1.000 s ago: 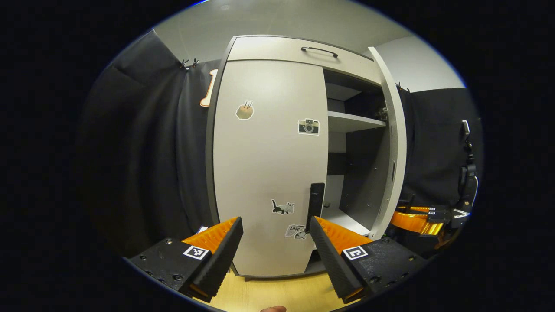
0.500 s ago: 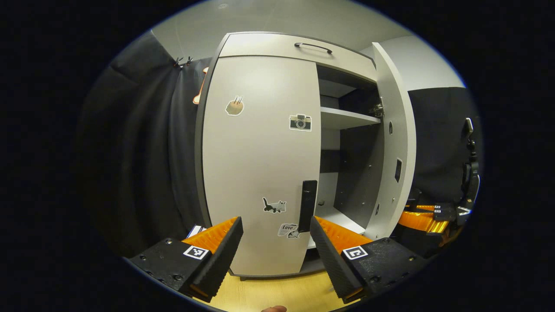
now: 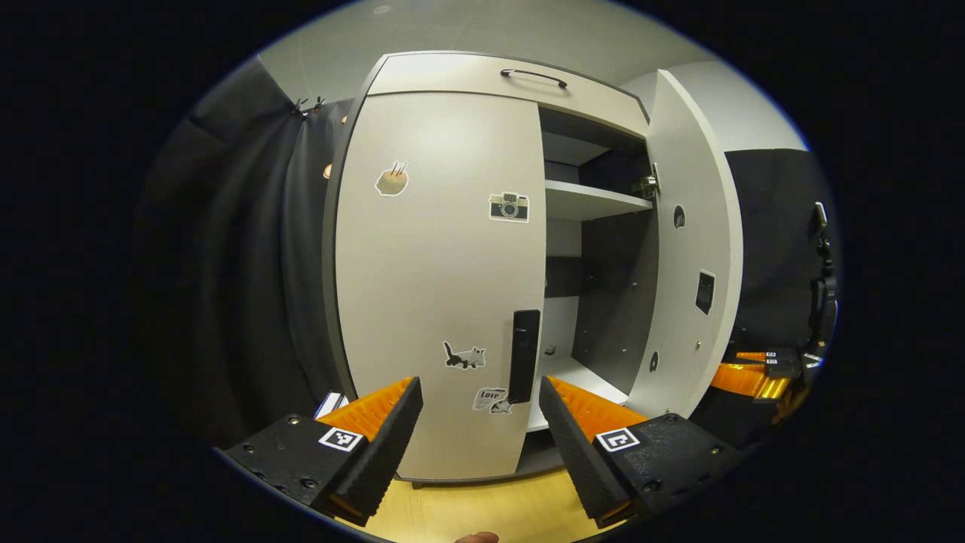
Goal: Open the right door of the double-door shoe cabinet with the right hand, and open the left door with the left hand.
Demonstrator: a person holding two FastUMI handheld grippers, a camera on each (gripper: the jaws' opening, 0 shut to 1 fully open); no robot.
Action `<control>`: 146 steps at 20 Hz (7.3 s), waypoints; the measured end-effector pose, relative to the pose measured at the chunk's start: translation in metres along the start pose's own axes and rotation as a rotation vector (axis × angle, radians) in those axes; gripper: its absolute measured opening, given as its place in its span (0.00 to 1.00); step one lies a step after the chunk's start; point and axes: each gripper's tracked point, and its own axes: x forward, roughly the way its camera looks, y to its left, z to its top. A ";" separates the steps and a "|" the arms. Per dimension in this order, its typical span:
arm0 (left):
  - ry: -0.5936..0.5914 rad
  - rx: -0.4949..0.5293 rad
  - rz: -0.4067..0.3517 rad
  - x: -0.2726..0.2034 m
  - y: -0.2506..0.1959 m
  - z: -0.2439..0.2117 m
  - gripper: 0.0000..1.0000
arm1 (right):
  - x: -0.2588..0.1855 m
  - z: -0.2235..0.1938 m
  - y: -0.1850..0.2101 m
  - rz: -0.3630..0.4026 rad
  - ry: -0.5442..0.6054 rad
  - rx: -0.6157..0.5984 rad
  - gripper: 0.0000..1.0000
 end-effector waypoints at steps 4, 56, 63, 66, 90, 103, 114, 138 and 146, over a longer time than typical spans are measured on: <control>0.001 0.001 -0.012 0.002 -0.003 -0.001 0.97 | -0.011 0.001 -0.015 -0.050 -0.005 0.011 0.07; 0.050 0.032 -0.034 0.120 -0.051 -0.035 0.97 | -0.167 0.019 -0.161 -0.572 -0.092 0.037 0.99; 0.048 0.017 0.033 0.142 -0.045 -0.043 0.97 | -0.174 0.012 -0.172 -0.615 -0.079 0.056 1.00; 0.033 0.001 0.072 0.146 -0.040 -0.043 0.96 | -0.178 0.010 -0.175 -0.630 -0.073 0.066 0.99; 0.022 -0.027 0.123 0.149 -0.034 -0.052 0.32 | -0.194 0.000 -0.181 -0.640 -0.035 0.089 0.99; 0.018 -0.028 0.063 0.133 -0.035 -0.054 0.27 | -0.181 -0.004 -0.178 -0.612 -0.021 0.104 0.99; 0.031 -0.022 -0.008 0.100 -0.032 -0.056 0.27 | -0.141 -0.012 -0.153 -0.517 0.001 0.105 0.99; 0.048 -0.005 -0.103 0.077 -0.019 -0.060 0.27 | -0.126 -0.024 -0.136 -0.474 0.013 0.144 0.99; 0.052 0.004 -0.135 0.070 -0.016 -0.062 0.27 | -0.121 -0.031 -0.136 -0.463 0.024 0.160 0.99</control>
